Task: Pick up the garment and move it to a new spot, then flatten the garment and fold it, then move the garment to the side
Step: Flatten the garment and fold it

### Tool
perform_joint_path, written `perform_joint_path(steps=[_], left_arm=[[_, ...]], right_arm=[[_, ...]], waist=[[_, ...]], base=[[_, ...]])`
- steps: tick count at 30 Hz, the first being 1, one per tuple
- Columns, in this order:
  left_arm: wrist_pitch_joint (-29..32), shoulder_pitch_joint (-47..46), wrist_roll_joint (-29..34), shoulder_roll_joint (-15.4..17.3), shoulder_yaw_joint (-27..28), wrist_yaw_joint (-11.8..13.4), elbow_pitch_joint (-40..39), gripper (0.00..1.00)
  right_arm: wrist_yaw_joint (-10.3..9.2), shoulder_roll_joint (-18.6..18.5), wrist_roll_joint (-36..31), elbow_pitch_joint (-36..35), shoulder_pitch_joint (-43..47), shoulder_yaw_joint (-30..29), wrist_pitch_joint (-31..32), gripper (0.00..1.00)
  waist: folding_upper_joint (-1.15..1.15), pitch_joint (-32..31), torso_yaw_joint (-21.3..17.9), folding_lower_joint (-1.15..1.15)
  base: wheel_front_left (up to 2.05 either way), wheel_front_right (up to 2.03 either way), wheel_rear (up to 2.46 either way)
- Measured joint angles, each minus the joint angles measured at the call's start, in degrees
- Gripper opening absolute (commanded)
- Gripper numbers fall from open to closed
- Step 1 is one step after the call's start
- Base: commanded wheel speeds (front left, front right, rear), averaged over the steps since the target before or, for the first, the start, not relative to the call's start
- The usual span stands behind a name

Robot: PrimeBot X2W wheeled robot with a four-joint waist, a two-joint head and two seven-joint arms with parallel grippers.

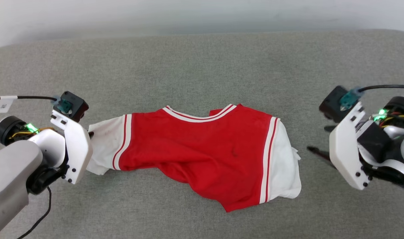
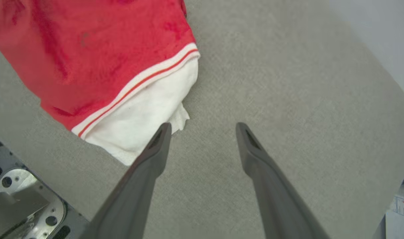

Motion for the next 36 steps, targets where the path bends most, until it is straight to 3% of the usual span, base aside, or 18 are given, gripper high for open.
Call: perform_joint_path(steps=[4, 8, 15, 20, 22, 28, 36], left_arm=[[-0.09, -1.24, 0.66, -0.19, 0.3, -0.01, -0.33, 0.0], [-0.13, -2.59, 1.16, -0.65, 0.62, -0.03, -0.47, 0.0], [-0.57, -4.49, 2.08, -1.59, 1.0, -0.2, -0.46, 0.0], [-1.04, -4.52, 2.05, -1.98, 0.98, -0.37, 0.38, 0.0], [-1.15, -4.5, 2.04, -2.02, 0.96, -0.62, 0.88, 0.0], [-3.67, -3.5, 1.26, -2.14, 1.31, -0.78, 1.58, 0.0], [-7.77, -2.35, 1.63, -0.54, 2.11, -0.75, -1.67, 0.0]], right_arm=[[0.01, -0.19, 4.32, 2.82, -3.1, 5.61, 5.23, 1.0], [0.01, 2.42, 5.59, 8.23, -5.8, 9.81, 6.47, 1.0], [0.0, 7.21, 6.11, 17.74, -7.48, 15.93, 2.41, 1.0], [0.01, 8.21, 6.7, 21.29, -8.73, 19.25, -3.39, 1.0], [0.03, 8.34, 6.69, 22.26, -9.25, 20.76, -6.39, 0.0], [0.03, 7.12, 2.67, 21.93, -11.54, 25.61, -17.81, 0.0], [0.02, 1.07, 3.42, 18.06, -11.49, 21.5, -27.83, 0.0]], waist=[[0.0, 1.6, 0.6, 0.0], [0.0, 3.61, 1.21, 0.0], [0.0, 7.33, 2.22, 0.0], [0.0, 8.43, 2.32, -0.01], [0.0, 8.12, 2.07, -0.01], [0.0, 5.21, 1.49, 0.01], [0.0, -0.46, 0.64, 0.0]], base=[[0.0, 0.0, 0.0], [0.0, 0.0, 0.0], [0.0, 0.0, 0.0], [0.0, 0.0, 0.0], [0.0, 0.0, 0.0], [0.0, 0.0, 0.0], [0.0, 0.0, 0.0]])
